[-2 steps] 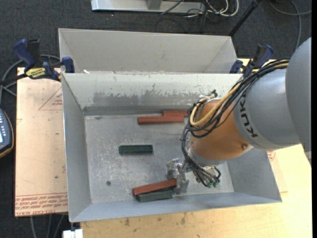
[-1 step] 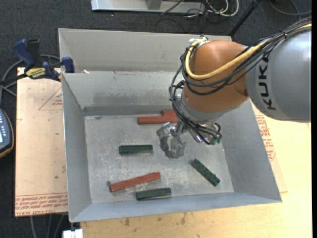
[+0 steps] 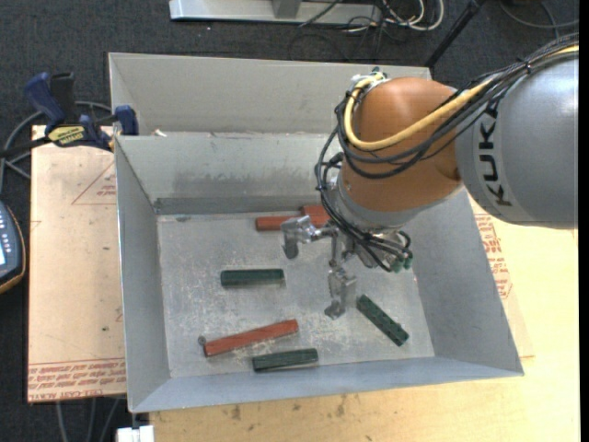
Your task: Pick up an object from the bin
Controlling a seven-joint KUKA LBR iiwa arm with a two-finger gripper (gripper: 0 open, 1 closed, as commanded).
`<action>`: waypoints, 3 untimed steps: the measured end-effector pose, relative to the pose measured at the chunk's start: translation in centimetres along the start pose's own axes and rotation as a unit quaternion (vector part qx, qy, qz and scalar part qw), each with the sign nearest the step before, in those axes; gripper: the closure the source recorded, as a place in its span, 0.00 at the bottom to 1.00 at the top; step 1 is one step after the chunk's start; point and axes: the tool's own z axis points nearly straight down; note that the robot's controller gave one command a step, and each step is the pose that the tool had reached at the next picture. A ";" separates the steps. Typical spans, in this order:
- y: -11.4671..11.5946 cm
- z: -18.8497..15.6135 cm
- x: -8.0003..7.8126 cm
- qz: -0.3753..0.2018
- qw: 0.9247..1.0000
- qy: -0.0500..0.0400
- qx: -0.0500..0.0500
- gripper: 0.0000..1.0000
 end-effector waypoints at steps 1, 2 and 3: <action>-1.7 14.8 -2.0 -0.051 0.999 -0.001 -0.001 0.00; 1.5 14.7 -5.5 -0.173 0.985 -0.002 0.001 0.00; 5.7 14.3 -12.3 -0.223 0.975 -0.003 0.000 0.00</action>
Offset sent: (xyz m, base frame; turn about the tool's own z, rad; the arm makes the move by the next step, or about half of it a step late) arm 0.0250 -0.0084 -0.1456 -0.1046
